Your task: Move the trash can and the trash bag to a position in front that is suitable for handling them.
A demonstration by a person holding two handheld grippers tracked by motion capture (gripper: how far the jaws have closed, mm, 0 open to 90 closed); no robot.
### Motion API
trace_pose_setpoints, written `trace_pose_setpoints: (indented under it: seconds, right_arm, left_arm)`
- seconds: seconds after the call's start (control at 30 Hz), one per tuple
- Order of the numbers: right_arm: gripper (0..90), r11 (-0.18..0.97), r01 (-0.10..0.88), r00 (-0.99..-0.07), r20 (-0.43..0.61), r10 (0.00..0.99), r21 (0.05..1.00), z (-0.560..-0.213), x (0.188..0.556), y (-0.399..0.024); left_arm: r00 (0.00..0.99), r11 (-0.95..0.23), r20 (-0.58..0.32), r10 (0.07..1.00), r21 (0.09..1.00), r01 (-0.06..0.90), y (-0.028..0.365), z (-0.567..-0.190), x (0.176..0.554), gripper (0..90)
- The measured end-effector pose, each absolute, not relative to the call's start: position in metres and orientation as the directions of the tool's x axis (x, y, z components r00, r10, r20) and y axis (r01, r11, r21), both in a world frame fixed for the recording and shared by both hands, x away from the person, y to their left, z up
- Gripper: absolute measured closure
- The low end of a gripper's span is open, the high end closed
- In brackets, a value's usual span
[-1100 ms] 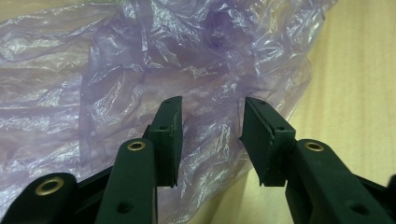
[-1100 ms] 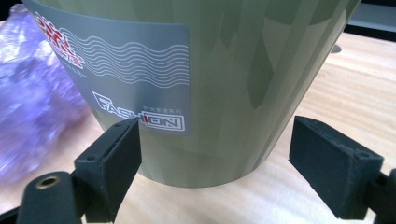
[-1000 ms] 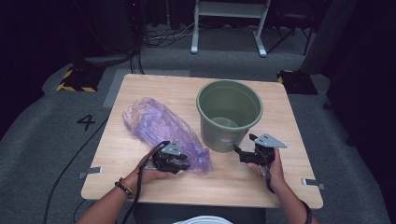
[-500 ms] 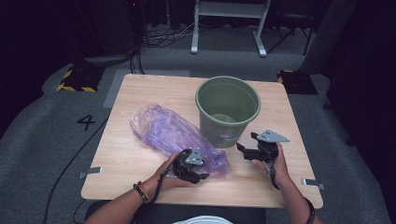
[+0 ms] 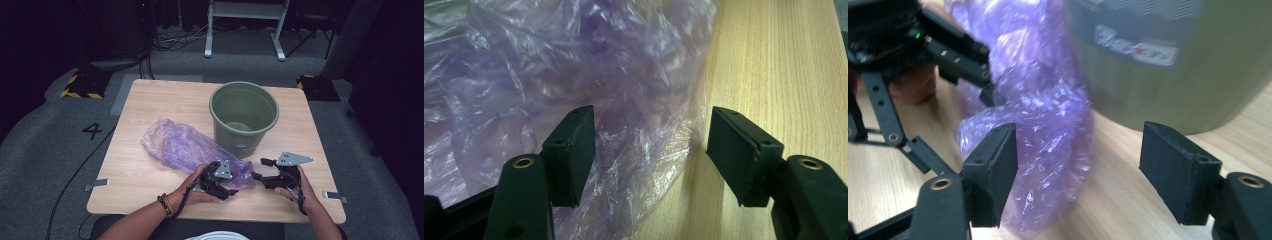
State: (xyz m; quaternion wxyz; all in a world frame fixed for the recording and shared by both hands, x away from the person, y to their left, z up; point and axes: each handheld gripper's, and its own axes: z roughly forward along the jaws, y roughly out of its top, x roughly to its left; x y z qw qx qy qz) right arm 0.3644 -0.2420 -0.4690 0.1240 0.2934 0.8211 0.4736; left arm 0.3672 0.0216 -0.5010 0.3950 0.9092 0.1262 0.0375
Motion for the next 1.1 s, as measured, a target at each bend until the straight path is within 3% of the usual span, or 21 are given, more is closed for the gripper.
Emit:
trace_pose_setpoints:
  seconds: [0.07,0.2,0.23,0.27,0.33,0.5,0.7,0.8,0.93,1.1]
  right_arm:
    - [34.1,0.410,0.353,-0.808,0.054,0.586,0.841,-0.473,0.364,-0.237]
    - [49.3,0.479,0.359,-0.822,0.029,0.568,0.801,-0.485,0.367,-0.230]
    - [49.3,0.479,0.359,-0.822,0.029,0.568,0.801,-0.485,0.367,-0.230]
    - [62.7,0.530,0.348,-0.828,-0.012,0.561,0.773,-0.491,0.368,-0.227]
    - [73.4,0.548,0.354,-0.827,-0.020,0.562,0.758,-0.495,0.371,-0.227]
    - [84.7,0.554,0.368,-0.825,-0.012,0.564,0.747,-0.498,0.376,-0.233]
    - [84.4,0.559,0.382,-0.808,-0.028,0.588,0.736,-0.496,0.379,-0.251]
    - [82.5,0.526,0.432,-0.765,-0.011,0.644,0.732,-0.495,0.386,-0.273]
    - [81.1,0.500,0.461,-0.725,-0.013,0.688,0.733,-0.495,0.391,-0.293]
    - [79.7,0.490,0.473,-0.698,-0.028,0.716,0.733,-0.496,0.394,-0.305]
  left_arm:
    - [0.966,-0.651,-0.045,0.255,0.730,0.206,0.022,-0.501,0.368,33.6]
    - [0.962,-0.642,-0.054,0.268,0.734,0.220,0.024,-0.501,0.370,27.8]
    - [0.962,-0.642,-0.054,0.268,0.734,0.220,0.024,-0.501,0.370,26.0]
    - [0.962,-0.639,-0.062,0.268,0.736,0.225,0.026,-0.500,0.370,24.3]
    - [0.961,-0.639,-0.051,0.273,0.737,0.220,0.028,-0.499,0.370,23.1]
    - [0.960,-0.627,-0.030,0.279,0.751,0.206,0.040,-0.488,0.369,20.8]
    - [0.930,-0.577,-0.012,0.369,0.781,0.239,0.085,-0.471,0.371,20.3]
    - [0.883,-0.564,0.027,0.469,0.778,0.276,0.125,-0.465,0.373,22.0]
    - [0.839,-0.519,0.015,0.544,0.792,0.322,0.161,-0.461,0.373,24.5]
    - [0.808,-0.518,0.036,0.588,0.784,0.343,0.187,-0.463,0.376,24.5]
